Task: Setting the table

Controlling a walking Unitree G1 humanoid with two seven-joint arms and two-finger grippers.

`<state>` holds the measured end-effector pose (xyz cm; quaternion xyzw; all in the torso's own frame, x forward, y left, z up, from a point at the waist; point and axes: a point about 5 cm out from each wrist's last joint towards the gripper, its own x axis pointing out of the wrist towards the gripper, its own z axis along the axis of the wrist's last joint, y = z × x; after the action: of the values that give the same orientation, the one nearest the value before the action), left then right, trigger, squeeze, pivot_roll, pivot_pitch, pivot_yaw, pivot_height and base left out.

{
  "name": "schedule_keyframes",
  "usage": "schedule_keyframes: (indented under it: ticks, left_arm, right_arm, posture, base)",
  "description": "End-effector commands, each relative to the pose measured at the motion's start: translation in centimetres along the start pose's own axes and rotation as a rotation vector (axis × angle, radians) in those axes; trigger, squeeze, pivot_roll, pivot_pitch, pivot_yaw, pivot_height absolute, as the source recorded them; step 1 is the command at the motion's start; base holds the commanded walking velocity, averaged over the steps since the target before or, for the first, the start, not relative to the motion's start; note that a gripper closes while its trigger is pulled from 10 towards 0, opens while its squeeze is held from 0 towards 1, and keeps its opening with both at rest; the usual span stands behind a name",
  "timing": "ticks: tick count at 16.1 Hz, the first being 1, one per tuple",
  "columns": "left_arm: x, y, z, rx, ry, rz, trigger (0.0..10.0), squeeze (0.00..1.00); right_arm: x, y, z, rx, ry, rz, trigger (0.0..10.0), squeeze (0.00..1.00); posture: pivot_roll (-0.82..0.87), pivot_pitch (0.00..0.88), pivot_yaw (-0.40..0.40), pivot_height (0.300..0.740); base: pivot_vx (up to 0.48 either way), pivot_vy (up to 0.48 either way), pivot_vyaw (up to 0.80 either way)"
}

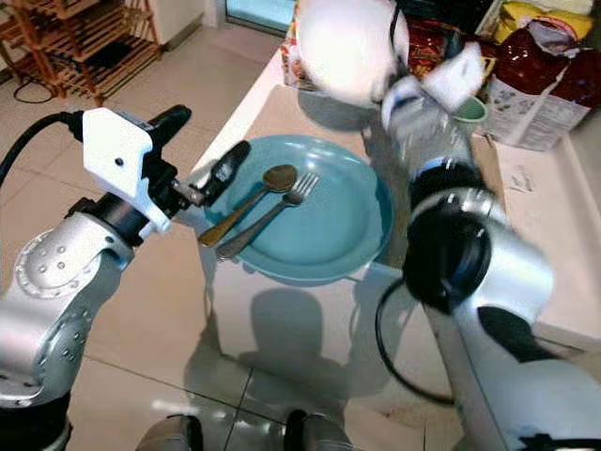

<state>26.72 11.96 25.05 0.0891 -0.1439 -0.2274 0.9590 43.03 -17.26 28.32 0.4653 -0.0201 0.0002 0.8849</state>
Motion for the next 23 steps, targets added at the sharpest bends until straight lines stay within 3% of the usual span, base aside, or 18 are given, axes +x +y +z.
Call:
schedule_keyframes:
  ticks: [1, 3, 4, 5, 6, 7, 8, 10, 11, 12, 15, 17, 23]
  left_arm:
    - [0.3, 1.0, -0.1, 0.001, 0.023, 0.083, 10.0, 0.0]
    - [0.2, 1.3, -0.3, 0.01, 0.027, 0.115, 10.0, 0.0]
    - [0.1, 1.3, -0.6, 0.008, 0.038, 0.122, 10.0, 0.0]
    - [-0.1, 1.2, -0.9, 0.003, 0.046, 0.122, 10.0, 0.0]
    - [-0.1, 1.0, -1.1, -0.007, 0.052, 0.119, 10.0, 0.0]
    - [-0.1, 0.9, -1.2, -0.009, 0.047, 0.116, 10.0, 0.0]
    - [-0.3, 0.9, -1.4, -0.009, 0.043, 0.117, 10.0, 0.0]
    - [-0.6, 0.9, -1.7, -0.009, 0.044, 0.115, 10.0, 0.0]
    - [-0.8, 0.7, -1.7, -0.059, 0.051, 0.116, 10.0, 0.0]
    - [-0.8, 0.6, -1.6, -0.067, 0.047, 0.118, 10.0, 0.0]
    - [-0.7, 0.1, -2.1, -0.035, 0.056, 0.097, 10.0, 0.0]
    - [-0.5, -0.1, -2.0, -0.035, 0.053, 0.094, 10.0, 0.0]
    - [-0.3, 0.2, -2.5, -0.034, 0.055, 0.096, 10.0, 0.0]
  right_arm:
    - [-0.1, 2.3, 2.7, -0.048, -0.083, 0.122, 0.0, 0.0]
    - [-0.4, 3.1, 3.6, -0.218, -0.149, 0.196, 0.1, 0.0]
    - [-1.1, 3.5, 4.1, -0.281, -0.205, 0.257, 10.0, 0.0]
    - [-2.7, 3.7, 4.7, -0.352, -0.275, 0.332, 10.0, 0.0]
    - [-5.0, 3.6, 5.0, -0.328, -0.289, 0.376, 10.0, 0.0]
    - [-6.1, 3.4, 5.2, -0.337, -0.298, 0.394, 10.0, 0.0]
    - [-9.1, 3.1, 5.1, -0.342, -0.294, 0.455, 10.0, 0.0]
    - [-12.4, 3.1, 4.5, -0.341, -0.258, 0.544, 10.0, 0.0]
    - [-14.4, 2.5, 4.0, -0.374, -0.283, 0.556, 10.0, 0.0]
    - [-15.4, 1.4, 3.3, -0.392, -0.276, 0.513, 10.0, 0.0]
    - [-17.4, -1.0, -0.1, -0.406, -0.194, 0.391, 10.0, 0.0]
    - [-18.1, -1.0, -1.1, -0.391, -0.168, 0.37, 10.0, 0.0]
    - [-18.9, -1.8, -0.5, -0.406, -0.234, 0.277, 10.0, 0.0]
  posture:
    - [0.11, 0.084, -0.122, 0.74]
    - [0.1, 0.073, -0.114, 0.74]
    - [0.09, 0.067, -0.105, 0.74]
    - [0.08, 0.06, -0.094, 0.74]
    - [0.07, 0.05, -0.081, 0.74]
    - [0.06, 0.048, -0.08, 0.74]
    - [0.05, 0.039, -0.068, 0.74]
    - [0.04, 0.034, -0.062, 0.74]
    - [0.04, 0.022, -0.056, 0.74]
    - [0.04, 0.019, -0.056, 0.74]
    - [0.04, 0.004, -0.06, 0.74]
    - [0.04, 0.0, -0.052, 0.74]
    - [0.02, 0.005, -0.028, 0.74]
  base:
    - [0.0, 0.0, 0.0]
    - [0.0, 0.0, 0.0]
    - [0.0, 0.0, 0.0]
    - [0.0, 0.0, 0.0]
    - [0.0, 0.0, 0.0]
    - [0.0, 0.0, 0.0]
    - [0.0, 0.0, 0.0]
    - [0.0, 0.0, 0.0]
    - [0.0, 0.0, 0.0]
    - [0.0, 0.0, 0.0]
    - [0.0, 0.0, 0.0]
    - [-0.304, 0.0, 0.0]
    - [-0.058, 0.0, 0.0]
